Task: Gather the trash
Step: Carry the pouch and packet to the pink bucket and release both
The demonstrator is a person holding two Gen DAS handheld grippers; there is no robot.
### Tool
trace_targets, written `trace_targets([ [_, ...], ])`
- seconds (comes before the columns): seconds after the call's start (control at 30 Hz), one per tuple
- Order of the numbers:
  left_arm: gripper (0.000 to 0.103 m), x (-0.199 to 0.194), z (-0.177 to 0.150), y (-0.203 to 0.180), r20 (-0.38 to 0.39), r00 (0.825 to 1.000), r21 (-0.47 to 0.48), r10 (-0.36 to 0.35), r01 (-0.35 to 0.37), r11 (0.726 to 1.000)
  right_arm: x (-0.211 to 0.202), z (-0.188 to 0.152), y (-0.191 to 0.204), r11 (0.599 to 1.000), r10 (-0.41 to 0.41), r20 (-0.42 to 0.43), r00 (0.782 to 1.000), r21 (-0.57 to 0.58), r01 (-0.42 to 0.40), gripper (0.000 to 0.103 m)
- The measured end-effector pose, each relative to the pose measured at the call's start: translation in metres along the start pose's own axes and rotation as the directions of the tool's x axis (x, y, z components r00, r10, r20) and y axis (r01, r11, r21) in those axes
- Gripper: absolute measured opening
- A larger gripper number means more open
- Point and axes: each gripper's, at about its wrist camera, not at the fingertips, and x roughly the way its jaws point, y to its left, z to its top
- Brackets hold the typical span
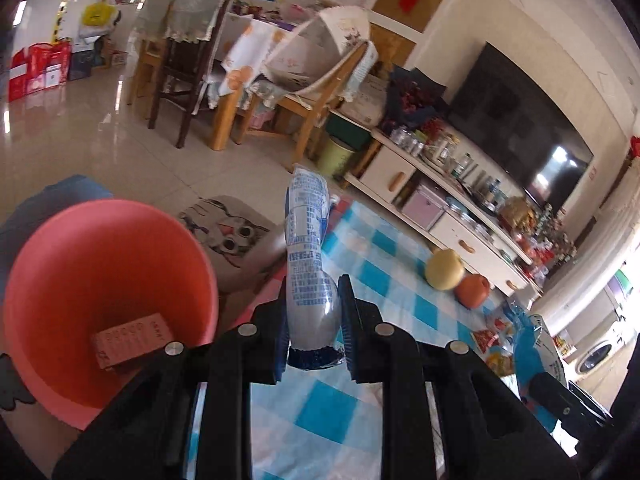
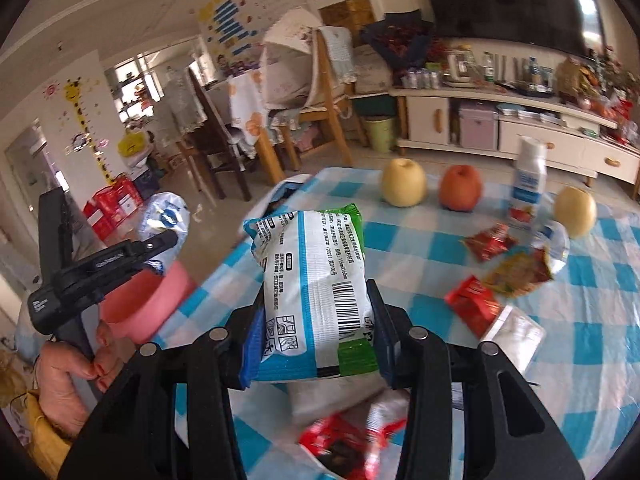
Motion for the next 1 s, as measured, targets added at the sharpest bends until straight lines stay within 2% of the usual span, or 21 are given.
trace_targets([
  [0.1, 0.024, -0.003, 0.014, 0.036, 0.022, 0.994, -0.061, 0.105, -0.104, 0.993, 0.031, 0.016, 0.053, 0.994, 0.095, -0.03, 0.995, -0.058, -0.097, 0.046],
  [0.17, 0.024, -0.004, 0.021, 0.058, 0.026, 0.985, -0.103, 0.172, -0.169, 0.98, 0.055, 0.026, 0.088, 0.982, 0.166, -0.062, 0.984, -0.078, -0.17, 0.046],
  [0.27, 0.024, -0.005, 0.03, 0.085, 0.019, 0.971, -0.153, 0.238, -0.232, 0.961, 0.089, 0.034, 0.138, 0.963, 0.231, -0.116, 0.966, -0.116, -0.244, 0.046],
  [0.4, 0.024, -0.005, 0.04, 0.12, -0.015, 0.96, -0.229, 0.278, -0.274, 0.934, 0.135, 0.038, 0.188, 0.941, 0.276, -0.189, 0.942, -0.144, -0.305, 0.046],
  [0.5, 0.024, -0.005, 0.043, 0.138, -0.028, 0.955, -0.268, 0.294, -0.29, 0.919, 0.167, 0.037, 0.21, 0.931, 0.315, -0.235, 0.92, -0.114, -0.348, 0.046],
  [0.6, 0.024, -0.004, 0.045, 0.151, -0.045, 0.948, -0.291, 0.314, -0.313, 0.904, 0.192, 0.034, 0.225, 0.925, 0.324, -0.27, 0.907, -0.109, -0.363, 0.046],
  [0.63, 0.028, -0.003, 0.045, 0.155, -0.055, 0.945, -0.302, 0.321, -0.323, 0.897, 0.199, 0.033, 0.231, 0.923, 0.328, -0.284, 0.901, -0.108, -0.37, 0.046],
  [0.67, 0.04, -0.002, 0.045, 0.158, -0.062, 0.945, -0.313, 0.323, -0.325, 0.892, 0.206, 0.032, 0.234, 0.921, 0.325, -0.297, 0.898, -0.113, -0.371, 0.047],
  [0.77, 0.064, -0.006, 0.045, 0.161, -0.048, 0.94, -0.333, 0.337, -0.333, 0.882, 0.219, 0.027, 0.244, 0.922, 0.308, -0.31, 0.899, -0.136, -0.362, 0.049],
  [0.8, 0.067, -0.009, 0.044, 0.159, -0.03, 0.94, -0.337, 0.341, -0.33, 0.882, 0.221, 0.027, 0.244, 0.92, 0.316, -0.309, 0.897, -0.131, -0.369, 0.052],
  [0.83, 0.072, -0.011, 0.045, 0.158, -0.009, 0.94, -0.343, 0.34, -0.322, 0.882, 0.221, 0.025, 0.243, 0.92, 0.321, -0.299, 0.899, -0.129, -0.371, 0.06],
  [0.87, 0.075, -0.013, 0.043, 0.155, 0.009, 0.94, -0.348, 0.34, -0.316, 0.883, 0.218, 0.025, 0.241, 0.923, 0.311, -0.28, 0.908, -0.136, -0.359, 0.07],
  [0.93, 0.076, -0.015, 0.042, 0.148, 0.045, 0.94, -0.344, 0.339, -0.304, 0.888, 0.213, 0.021, 0.238, 0.935, 0.273, -0.231, 0.934, -0.166, -0.314, 0.078],
  [1.0, 0.08, -0.013, 0.042, 0.138, 0.076, 0.943, -0.317, 0.323, -0.284, 0.905, 0.199, 0.02, 0.23, 0.944, 0.237, -0.18, 0.955, -0.189, -0.27, 0.086],
])
